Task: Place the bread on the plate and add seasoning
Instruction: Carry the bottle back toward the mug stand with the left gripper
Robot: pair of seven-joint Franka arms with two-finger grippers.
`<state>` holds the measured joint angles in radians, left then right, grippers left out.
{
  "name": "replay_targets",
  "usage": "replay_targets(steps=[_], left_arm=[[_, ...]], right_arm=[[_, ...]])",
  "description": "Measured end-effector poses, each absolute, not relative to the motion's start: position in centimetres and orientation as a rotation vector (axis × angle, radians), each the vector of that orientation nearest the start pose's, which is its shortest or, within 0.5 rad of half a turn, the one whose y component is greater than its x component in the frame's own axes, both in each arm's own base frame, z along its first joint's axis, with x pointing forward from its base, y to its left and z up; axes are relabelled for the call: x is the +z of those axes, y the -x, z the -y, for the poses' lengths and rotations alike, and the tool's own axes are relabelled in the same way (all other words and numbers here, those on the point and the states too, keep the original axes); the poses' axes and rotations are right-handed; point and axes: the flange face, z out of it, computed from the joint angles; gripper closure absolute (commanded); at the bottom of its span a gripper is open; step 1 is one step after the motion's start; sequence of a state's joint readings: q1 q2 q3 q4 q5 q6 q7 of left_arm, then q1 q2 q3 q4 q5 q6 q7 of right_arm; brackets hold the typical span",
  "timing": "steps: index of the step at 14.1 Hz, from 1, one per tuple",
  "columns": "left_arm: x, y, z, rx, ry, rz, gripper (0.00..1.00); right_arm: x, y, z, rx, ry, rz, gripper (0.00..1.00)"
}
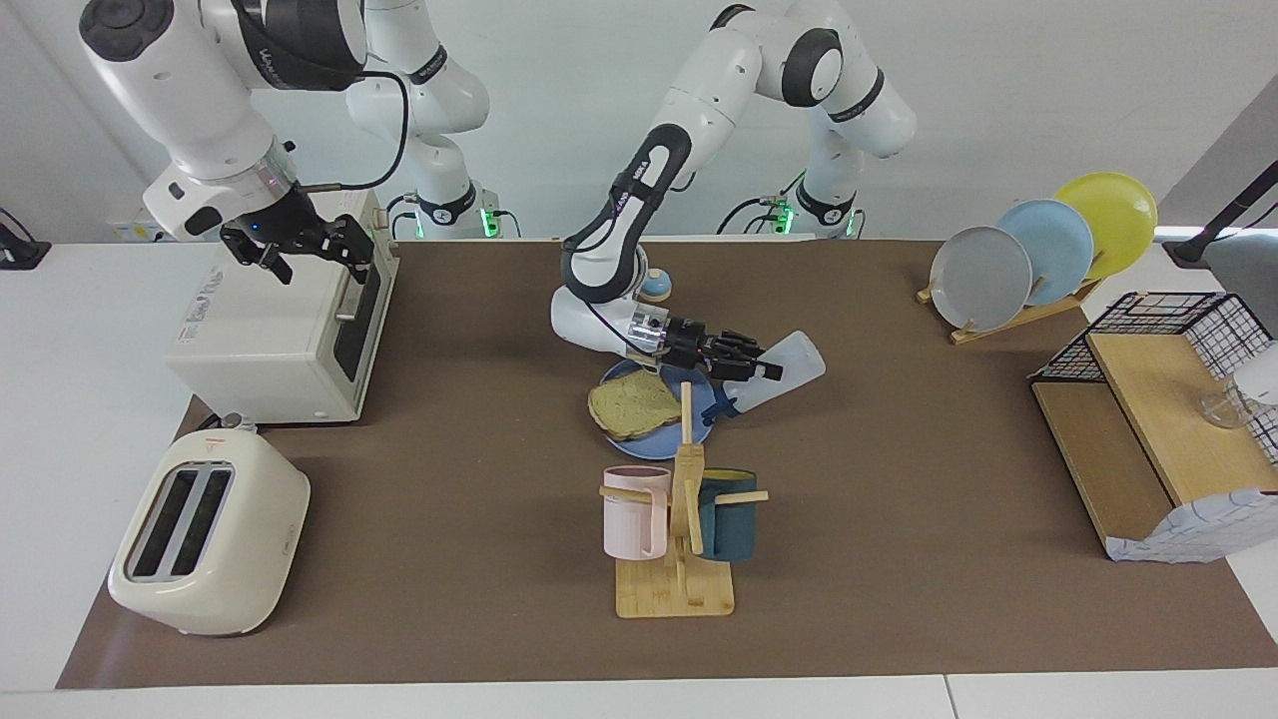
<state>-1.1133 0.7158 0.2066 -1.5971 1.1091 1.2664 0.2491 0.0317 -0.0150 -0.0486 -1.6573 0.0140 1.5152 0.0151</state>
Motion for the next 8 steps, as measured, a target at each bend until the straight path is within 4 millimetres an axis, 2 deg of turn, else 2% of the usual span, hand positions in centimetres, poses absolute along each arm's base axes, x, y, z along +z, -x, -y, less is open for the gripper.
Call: replay_targets(steps=[6, 8], left_arm=[[26.2, -40.8, 46.4, 0.417, 1.165, -1.102, 1.00], [26.3, -40.8, 46.4, 0.416, 1.166, -1.100, 1.00]], right_arm=[[58.8, -54.0, 0.8, 0.199, 3.120, -0.050, 0.00], [58.8, -54.0, 0.8, 0.198, 3.120, -0.050, 0.00]])
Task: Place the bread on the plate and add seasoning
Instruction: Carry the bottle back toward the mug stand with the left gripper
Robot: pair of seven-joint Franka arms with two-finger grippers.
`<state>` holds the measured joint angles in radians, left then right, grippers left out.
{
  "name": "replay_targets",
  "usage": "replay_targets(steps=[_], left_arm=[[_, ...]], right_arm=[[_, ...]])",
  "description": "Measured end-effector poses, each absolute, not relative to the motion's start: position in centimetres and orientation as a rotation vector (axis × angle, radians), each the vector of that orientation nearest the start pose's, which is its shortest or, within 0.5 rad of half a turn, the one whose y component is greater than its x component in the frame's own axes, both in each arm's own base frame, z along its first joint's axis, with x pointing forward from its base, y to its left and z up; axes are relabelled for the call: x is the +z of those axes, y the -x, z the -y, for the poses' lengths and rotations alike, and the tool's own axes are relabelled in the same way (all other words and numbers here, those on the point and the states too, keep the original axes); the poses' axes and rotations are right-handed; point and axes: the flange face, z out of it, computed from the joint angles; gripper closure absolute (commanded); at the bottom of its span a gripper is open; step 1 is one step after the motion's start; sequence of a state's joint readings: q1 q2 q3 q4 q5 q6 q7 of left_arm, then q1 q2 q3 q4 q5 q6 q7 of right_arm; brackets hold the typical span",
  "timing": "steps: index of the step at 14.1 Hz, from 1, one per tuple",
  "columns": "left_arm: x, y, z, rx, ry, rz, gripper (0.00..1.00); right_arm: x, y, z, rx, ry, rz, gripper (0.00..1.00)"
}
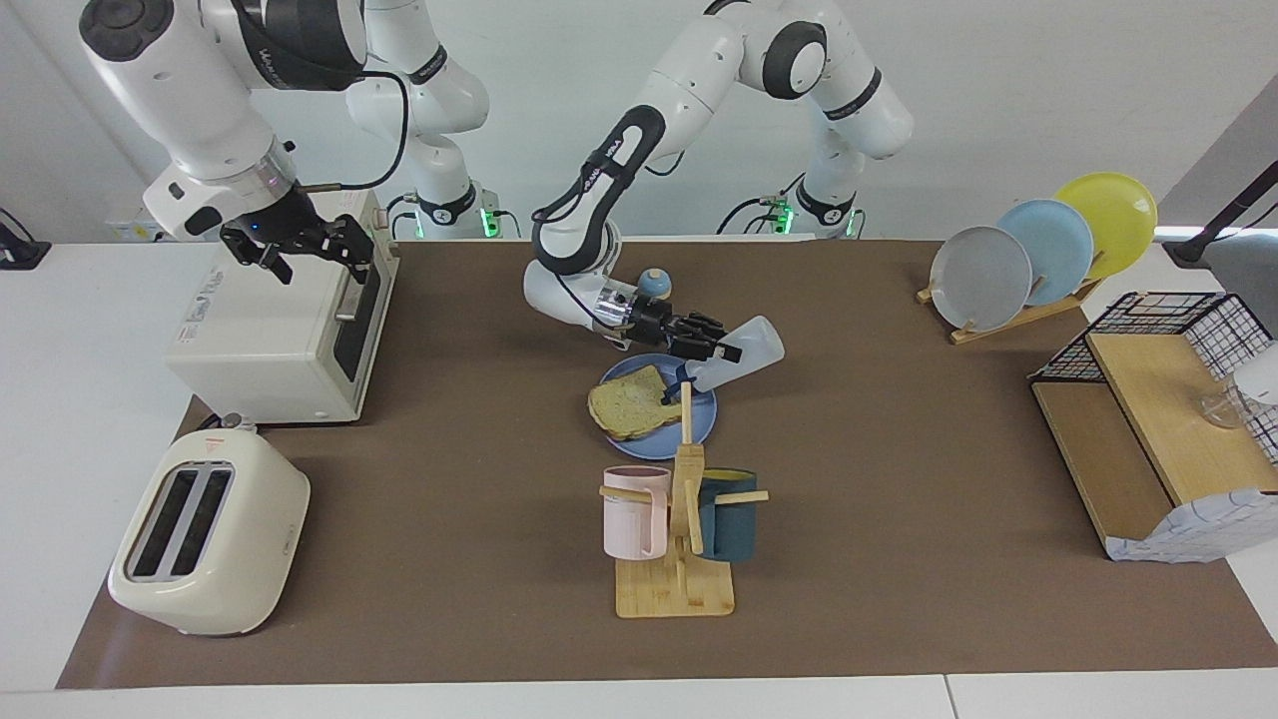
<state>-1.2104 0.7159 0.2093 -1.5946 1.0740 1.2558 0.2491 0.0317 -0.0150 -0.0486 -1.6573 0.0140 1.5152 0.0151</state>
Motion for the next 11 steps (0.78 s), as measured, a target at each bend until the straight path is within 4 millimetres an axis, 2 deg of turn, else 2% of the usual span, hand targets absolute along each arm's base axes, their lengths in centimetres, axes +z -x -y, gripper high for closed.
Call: replay_targets(steps=[6, 8, 11], left_arm=[[27.0, -46.7, 42.0, 0.448, 1.211, -1.040, 1.00], [27.1, -46.7, 42.2, 0.440, 1.214, -1.045, 1.00], [27.2, -44.4, 44.9, 0.400, 1.204, -1.082, 1.00]], right_arm=[[58.8, -54.0, 0.8, 0.198, 3.120, -0.050, 0.00], [58.8, -54.0, 0.8, 0.198, 3.120, -0.050, 0.00], [58.8, -54.0, 0.8, 0.199, 3.120, -0.050, 0.00]])
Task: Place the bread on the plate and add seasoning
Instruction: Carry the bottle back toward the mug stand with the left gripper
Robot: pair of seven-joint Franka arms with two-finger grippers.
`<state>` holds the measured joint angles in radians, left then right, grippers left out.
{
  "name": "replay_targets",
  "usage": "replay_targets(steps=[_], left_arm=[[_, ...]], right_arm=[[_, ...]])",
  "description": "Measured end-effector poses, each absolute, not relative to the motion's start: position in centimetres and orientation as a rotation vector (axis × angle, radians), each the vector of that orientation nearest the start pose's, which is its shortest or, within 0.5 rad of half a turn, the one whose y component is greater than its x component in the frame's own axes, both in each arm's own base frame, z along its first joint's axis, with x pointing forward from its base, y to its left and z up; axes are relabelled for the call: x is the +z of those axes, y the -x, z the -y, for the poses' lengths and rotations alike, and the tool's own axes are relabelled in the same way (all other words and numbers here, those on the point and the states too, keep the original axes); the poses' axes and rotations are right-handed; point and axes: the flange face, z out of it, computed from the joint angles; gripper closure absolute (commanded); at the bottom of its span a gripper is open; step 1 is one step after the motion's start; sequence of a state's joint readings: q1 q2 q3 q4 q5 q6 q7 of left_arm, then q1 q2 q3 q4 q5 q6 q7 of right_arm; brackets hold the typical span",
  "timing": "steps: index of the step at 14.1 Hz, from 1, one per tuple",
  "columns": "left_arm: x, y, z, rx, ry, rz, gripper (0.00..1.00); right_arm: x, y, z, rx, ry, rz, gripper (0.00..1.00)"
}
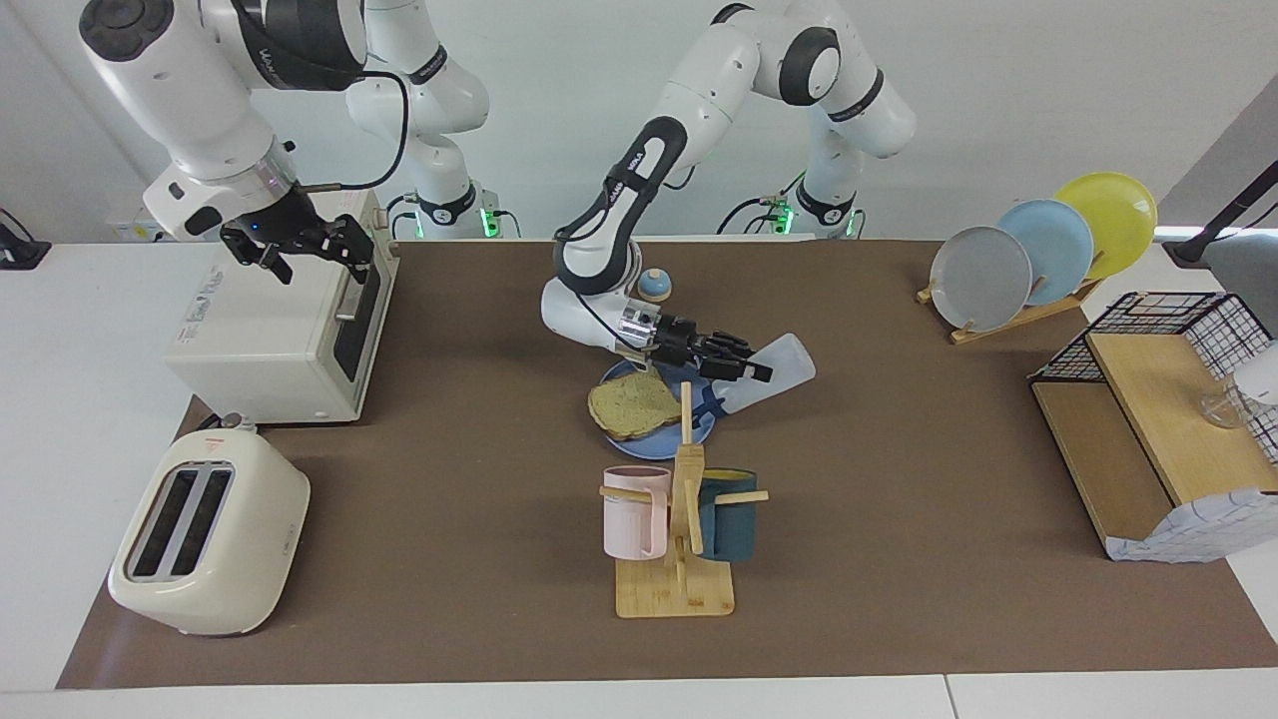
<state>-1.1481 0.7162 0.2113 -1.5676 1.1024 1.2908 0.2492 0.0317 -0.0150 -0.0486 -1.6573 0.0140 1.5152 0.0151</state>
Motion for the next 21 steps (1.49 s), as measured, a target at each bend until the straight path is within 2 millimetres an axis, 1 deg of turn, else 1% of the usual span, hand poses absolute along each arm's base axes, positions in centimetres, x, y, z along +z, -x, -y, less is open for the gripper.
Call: replay_targets(steps=[2, 3, 4, 6, 9, 10, 12, 13, 14, 15, 16, 18, 19, 20, 21], left_arm=[[27.2, -42.3, 46.7, 0.380, 1.191, -1.104, 1.00], [27.2, -41.7, 47.1, 0.374, 1.186, -1.110, 1.00], [27.2, -41.8, 47.1, 0.374, 1.186, -1.109, 1.00], [27.3, -42.9, 46.1, 0.388, 1.197, -1.093, 1.00], [27.0, -46.2, 43.4, 0.415, 1.229, -1.076, 1.00], [26.9, -46.9, 42.8, 0.421, 1.238, -1.074, 1.00], [26.7, -47.1, 42.6, 0.426, 1.248, -1.078, 1.00], [26.7, -47.0, 42.8, 0.425, 1.265, -1.088, 1.00], [27.1, -47.0, 43.2, 0.412, 1.309, -1.106, 1.00], [28.3, -47.1, 43.7, 0.385, 1.365, -1.126, 1.00], [30.4, -47.5, 43.8, 0.355, 1.431, -1.136, 1.00], [35.5, -48.5, 42.9, 0.302, 1.589, -1.147, 1.00], [37.6, -48.9, 42.2, 0.269, 1.674, -1.138, 1.00], [39.3, -49.3, 41.5, 0.224, 1.765, -1.106, 1.00], [40.4, -49.7, 40.9, 0.179, 1.852, -1.071, 1.00]], right_arm=[[58.8, -54.0, 0.8, 0.198, 3.120, -0.050, 0.00], [58.8, -54.0, 0.8, 0.199, 3.120, -0.050, 0.00], [58.8, -54.0, 0.8, 0.199, 3.120, -0.050, 0.00], [58.8, -54.0, 0.8, 0.199, 3.120, -0.050, 0.00], [58.8, -54.0, 0.8, 0.198, 3.120, -0.050, 0.00], [58.8, -54.0, 0.8, 0.198, 3.120, -0.050, 0.00], [58.8, -54.0, 0.8, 0.198, 3.120, -0.050, 0.00], [58.8, -54.0, 0.8, 0.198, 3.120, -0.050, 0.00], [58.8, -54.0, 0.8, 0.198, 3.120, -0.050, 0.00], [58.8, -54.0, 0.8, 0.198, 3.120, -0.050, 0.00], [58.8, -54.0, 0.8, 0.198, 3.120, -0.050, 0.00], [58.8, -54.0, 0.8, 0.199, 3.120, -0.050, 0.00], [58.8, -54.0, 0.8, 0.198, 3.120, -0.050, 0.00], [58.8, -54.0, 0.8, 0.198, 3.120, -0.050, 0.00], [58.8, -54.0, 0.8, 0.199, 3.120, -0.050, 0.00]])
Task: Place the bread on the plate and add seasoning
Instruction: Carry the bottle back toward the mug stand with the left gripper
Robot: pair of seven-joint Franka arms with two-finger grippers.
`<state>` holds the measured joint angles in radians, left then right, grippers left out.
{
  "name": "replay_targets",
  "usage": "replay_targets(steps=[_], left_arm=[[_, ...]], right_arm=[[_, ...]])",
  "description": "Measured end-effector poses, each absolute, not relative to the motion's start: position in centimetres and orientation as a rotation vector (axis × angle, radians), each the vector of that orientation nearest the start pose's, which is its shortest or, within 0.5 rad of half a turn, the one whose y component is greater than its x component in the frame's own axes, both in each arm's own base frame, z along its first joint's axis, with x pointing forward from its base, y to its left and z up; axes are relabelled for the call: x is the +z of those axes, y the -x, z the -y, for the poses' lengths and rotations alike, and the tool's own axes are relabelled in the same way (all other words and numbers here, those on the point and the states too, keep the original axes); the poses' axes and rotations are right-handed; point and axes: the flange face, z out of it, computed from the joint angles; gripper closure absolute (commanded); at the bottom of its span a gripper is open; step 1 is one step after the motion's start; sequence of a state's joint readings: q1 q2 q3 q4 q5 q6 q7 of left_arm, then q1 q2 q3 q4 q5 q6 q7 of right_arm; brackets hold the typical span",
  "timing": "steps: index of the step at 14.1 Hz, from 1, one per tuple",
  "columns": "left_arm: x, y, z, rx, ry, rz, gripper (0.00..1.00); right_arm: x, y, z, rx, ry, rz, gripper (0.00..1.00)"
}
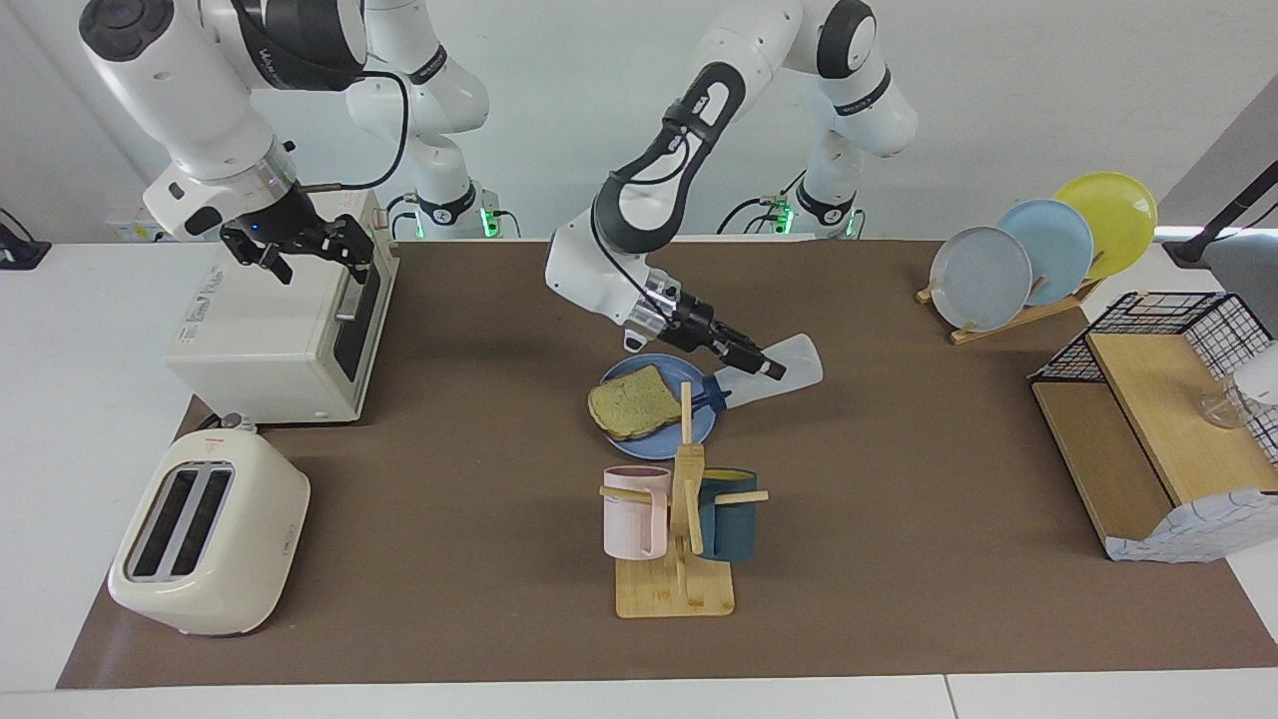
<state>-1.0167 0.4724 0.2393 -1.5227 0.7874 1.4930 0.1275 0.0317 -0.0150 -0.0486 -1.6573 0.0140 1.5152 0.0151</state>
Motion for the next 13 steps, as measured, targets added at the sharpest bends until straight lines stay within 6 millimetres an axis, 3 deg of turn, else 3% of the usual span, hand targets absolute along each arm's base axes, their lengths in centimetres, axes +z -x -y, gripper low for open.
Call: replay_targets(steps=[3, 7, 9, 13], left_arm=[[43.4, -51.6, 38.7, 0.050, 2.085, -1.035, 1.00], [48.9, -55.1, 31.2, -0.146, 2.427, -0.970, 1.00], [49.3, -56.6, 28.8, -0.249, 2.576, -0.930, 1.00], [46.3, -59.2, 26.0, -0.561, 2.815, -0.759, 1.00]], right_arm=[[58.8, -54.0, 0.8, 0.198, 3.120, -0.050, 0.00], [58.8, -54.0, 0.8, 0.198, 3.120, -0.050, 0.00], [58.8, -54.0, 0.8, 0.198, 3.120, -0.050, 0.00], [58.8, -54.0, 0.8, 0.199, 3.120, -0.050, 0.00]])
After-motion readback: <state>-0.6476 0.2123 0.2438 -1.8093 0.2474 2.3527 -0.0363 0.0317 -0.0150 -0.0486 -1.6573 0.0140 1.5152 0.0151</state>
